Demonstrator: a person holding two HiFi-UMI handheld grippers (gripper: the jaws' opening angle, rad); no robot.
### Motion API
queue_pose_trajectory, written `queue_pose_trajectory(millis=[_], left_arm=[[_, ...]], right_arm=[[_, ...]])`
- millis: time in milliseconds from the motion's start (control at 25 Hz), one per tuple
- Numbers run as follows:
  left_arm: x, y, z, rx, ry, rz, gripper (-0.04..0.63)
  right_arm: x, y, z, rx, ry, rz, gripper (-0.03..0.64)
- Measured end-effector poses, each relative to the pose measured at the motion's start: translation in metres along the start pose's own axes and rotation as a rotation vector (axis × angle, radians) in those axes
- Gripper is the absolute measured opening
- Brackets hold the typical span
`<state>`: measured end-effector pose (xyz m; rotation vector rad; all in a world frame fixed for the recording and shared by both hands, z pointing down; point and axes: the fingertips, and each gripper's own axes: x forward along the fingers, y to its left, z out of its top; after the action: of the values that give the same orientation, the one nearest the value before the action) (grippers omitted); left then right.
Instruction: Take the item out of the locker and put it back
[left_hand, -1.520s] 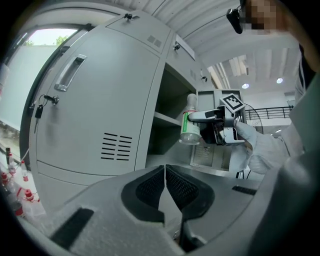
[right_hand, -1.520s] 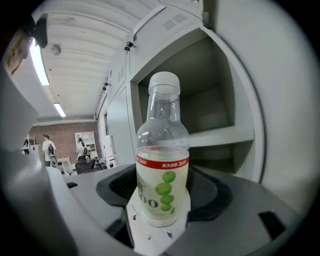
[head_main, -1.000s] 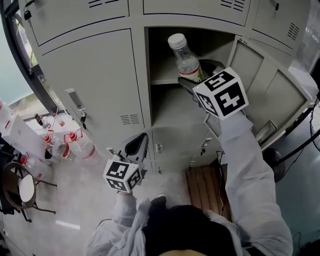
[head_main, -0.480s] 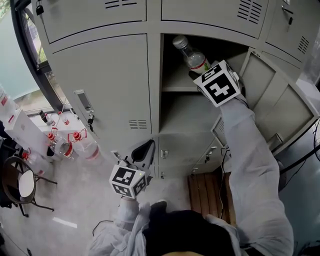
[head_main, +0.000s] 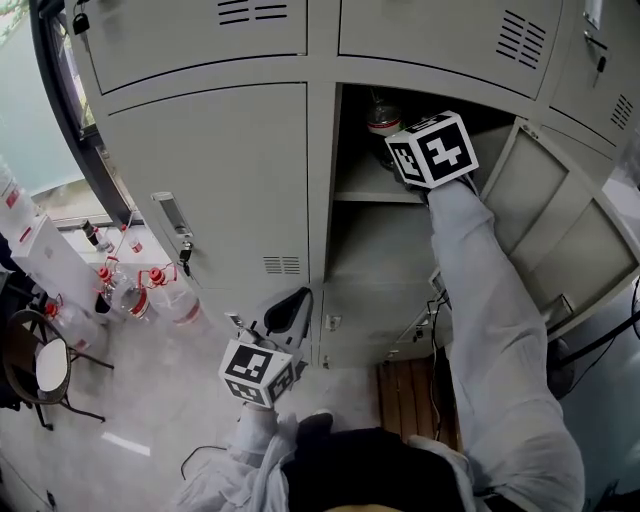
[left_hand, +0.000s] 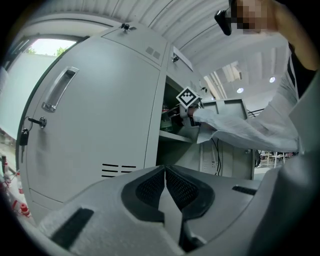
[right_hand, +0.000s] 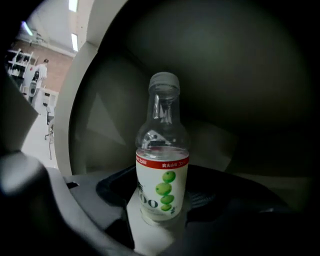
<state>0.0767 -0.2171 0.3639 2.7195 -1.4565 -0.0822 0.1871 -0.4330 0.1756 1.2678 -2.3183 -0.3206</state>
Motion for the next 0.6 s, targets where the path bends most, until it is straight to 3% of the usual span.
queue_pose_trajectory(millis=[240,480,600], left_arm=[[-0.001,0.013,0.001,-0.018,-0.006,0.032,0.014],[0.0,0.021,0.001,-0.024,-0.011,0.05,0.014],[0.002,0.021,-0.003,-0.03,0.002,0.05,0.014]], right_arm=[[0.028,0.016,0.008,0.172,-0.054,0.129,0.299],[0.046,0.014,0.002,0.349,-0.077,0.19,0.299],[0.051,0.015,0.003,0.386,-0.105,0.194,0.298]])
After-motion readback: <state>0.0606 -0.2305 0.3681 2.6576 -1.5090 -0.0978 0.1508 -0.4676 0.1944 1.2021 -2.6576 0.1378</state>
